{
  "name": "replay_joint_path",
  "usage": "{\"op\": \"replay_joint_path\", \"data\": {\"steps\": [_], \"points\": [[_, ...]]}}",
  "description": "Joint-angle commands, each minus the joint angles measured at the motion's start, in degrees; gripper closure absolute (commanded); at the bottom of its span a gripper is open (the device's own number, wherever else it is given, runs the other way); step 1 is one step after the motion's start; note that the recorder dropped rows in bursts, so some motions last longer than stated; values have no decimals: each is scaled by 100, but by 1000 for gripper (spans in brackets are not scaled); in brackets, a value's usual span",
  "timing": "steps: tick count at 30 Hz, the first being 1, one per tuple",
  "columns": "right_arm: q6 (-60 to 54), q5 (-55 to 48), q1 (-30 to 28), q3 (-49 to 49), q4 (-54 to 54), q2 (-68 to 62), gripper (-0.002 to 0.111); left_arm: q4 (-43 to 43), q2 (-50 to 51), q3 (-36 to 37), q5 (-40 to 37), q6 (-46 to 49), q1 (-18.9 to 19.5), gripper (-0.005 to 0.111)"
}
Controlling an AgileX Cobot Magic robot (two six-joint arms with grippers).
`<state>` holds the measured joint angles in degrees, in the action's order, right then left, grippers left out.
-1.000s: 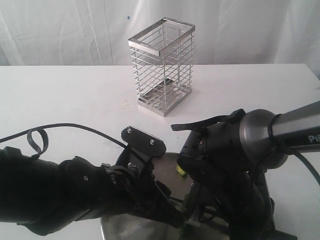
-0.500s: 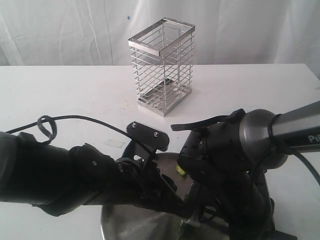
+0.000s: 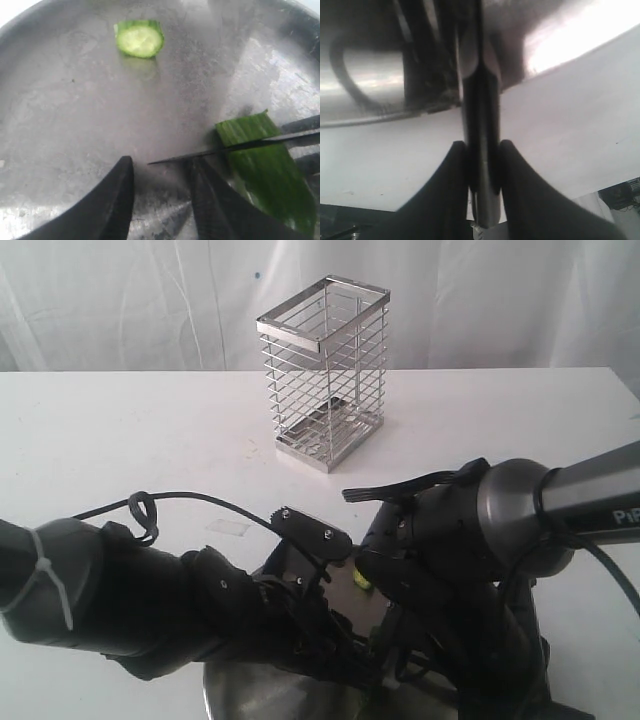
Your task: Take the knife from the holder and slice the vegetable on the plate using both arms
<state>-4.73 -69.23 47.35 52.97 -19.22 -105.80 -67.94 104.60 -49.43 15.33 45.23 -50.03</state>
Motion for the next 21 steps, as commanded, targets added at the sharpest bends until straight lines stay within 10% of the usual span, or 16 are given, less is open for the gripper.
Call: {"op": "replay_joint_path", "data": {"steps": [1, 21], "points": [[-43, -73, 10, -39, 83, 38, 108, -155, 29, 5, 63, 139, 27, 64], [-43, -73, 10, -50, -27, 173, 108, -973, -1635, 1133, -1124, 1021, -253, 64]]}}
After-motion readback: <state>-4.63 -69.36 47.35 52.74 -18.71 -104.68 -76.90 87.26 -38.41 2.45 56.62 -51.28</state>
